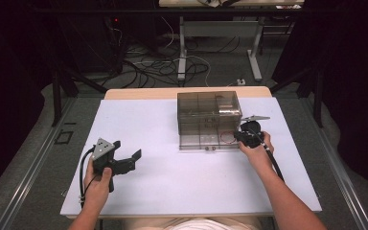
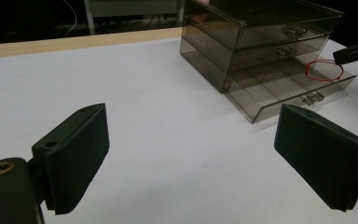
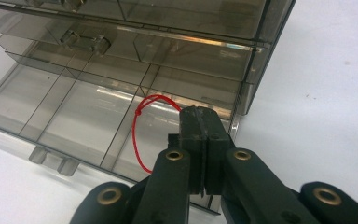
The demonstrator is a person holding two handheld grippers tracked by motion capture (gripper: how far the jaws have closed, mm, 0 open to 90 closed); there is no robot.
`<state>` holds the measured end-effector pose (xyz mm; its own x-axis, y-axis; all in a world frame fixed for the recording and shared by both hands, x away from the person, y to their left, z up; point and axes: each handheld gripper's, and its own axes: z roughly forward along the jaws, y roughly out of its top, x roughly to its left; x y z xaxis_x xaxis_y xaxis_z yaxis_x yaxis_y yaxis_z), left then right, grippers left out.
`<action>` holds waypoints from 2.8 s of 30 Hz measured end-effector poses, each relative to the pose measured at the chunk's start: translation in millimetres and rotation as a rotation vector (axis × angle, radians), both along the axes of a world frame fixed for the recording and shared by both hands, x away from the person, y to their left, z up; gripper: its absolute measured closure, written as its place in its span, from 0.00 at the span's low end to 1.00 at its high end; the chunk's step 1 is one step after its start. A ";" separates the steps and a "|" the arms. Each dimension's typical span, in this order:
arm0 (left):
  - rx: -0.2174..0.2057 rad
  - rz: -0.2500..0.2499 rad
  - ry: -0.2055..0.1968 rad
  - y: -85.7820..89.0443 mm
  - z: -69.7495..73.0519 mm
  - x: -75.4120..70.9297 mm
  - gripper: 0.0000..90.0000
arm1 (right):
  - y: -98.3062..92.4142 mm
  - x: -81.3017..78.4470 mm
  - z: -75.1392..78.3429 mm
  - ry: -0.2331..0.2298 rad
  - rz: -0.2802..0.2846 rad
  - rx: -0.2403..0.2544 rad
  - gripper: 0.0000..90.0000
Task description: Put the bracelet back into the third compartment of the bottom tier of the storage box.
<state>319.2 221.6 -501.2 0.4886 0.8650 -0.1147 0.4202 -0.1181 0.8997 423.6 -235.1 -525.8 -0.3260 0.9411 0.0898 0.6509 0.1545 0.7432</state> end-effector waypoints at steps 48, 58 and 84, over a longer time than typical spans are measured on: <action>-0.007 0.007 0.001 -0.2 -0.3 -0.1 0.12 | 6.6 -5.1 5.0 -0.061 0.084 -0.007 0.35; -0.006 0.007 0.003 -1.3 -0.6 1.2 0.12 | 2.4 -9.2 12.0 -0.069 0.102 0.009 0.32; -0.010 -0.014 0.002 -6.6 -0.5 9.9 0.12 | -1.6 -22.0 21.2 -0.102 0.115 -0.001 0.00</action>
